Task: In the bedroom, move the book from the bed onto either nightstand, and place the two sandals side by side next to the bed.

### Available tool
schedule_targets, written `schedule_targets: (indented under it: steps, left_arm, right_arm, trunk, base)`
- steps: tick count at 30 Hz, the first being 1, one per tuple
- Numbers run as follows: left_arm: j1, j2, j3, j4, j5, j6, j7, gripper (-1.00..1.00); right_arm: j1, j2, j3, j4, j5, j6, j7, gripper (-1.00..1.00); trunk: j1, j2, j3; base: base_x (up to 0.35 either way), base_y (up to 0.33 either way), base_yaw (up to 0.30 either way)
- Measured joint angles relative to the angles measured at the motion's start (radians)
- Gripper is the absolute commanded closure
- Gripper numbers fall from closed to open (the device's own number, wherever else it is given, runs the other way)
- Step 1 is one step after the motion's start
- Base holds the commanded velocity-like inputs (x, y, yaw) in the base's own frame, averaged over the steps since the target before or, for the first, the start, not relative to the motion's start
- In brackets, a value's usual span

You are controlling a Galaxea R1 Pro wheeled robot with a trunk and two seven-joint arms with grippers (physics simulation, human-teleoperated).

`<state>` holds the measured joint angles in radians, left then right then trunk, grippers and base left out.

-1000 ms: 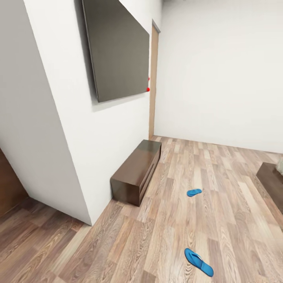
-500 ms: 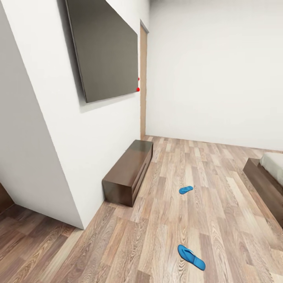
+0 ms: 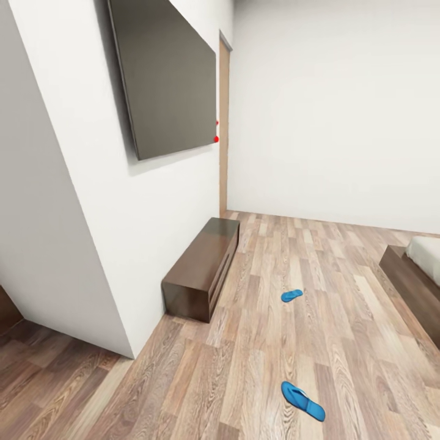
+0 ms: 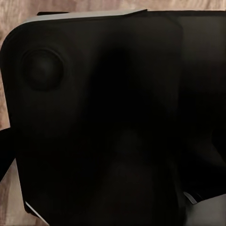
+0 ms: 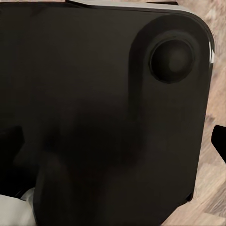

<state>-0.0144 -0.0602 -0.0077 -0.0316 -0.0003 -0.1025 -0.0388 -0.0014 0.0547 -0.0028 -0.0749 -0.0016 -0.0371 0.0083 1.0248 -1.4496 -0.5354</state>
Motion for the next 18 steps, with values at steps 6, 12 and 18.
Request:
schedule_targets:
  steps: [6, 12, 18]
  left_arm:
    - [0.0, -0.001, -0.001, 0.0, -0.001, 0.0, 0.0, -1.0]
    - [-0.002, -0.002, -0.001, -0.001, -0.001, 0.001, 0.0, -1.0]
    - [-0.006, -0.001, -0.002, 0.0, -0.002, 0.002, 0.0, -1.0]
  right_arm:
    - [0.0, 0.001, 0.001, 0.0, 0.0, 0.0, 0.0, -1.0]
    - [0.0, 0.001, 0.001, 0.0, 0.0, 0.0, 0.0, -1.0]
    - [0.0, 0.001, 0.002, 0.0, 0.0, 0.0, 0.0, -1.0]
  trunk:
    - [0.0, 0.0, 0.0]
    - [0.0, 0.0, 0.0]
    - [0.0, 0.0, 0.0]
  base:
    - [0.191, 0.261, -0.002]
    - [0.239, 0.284, -0.056]
    - [0.254, 0.283, -0.177]
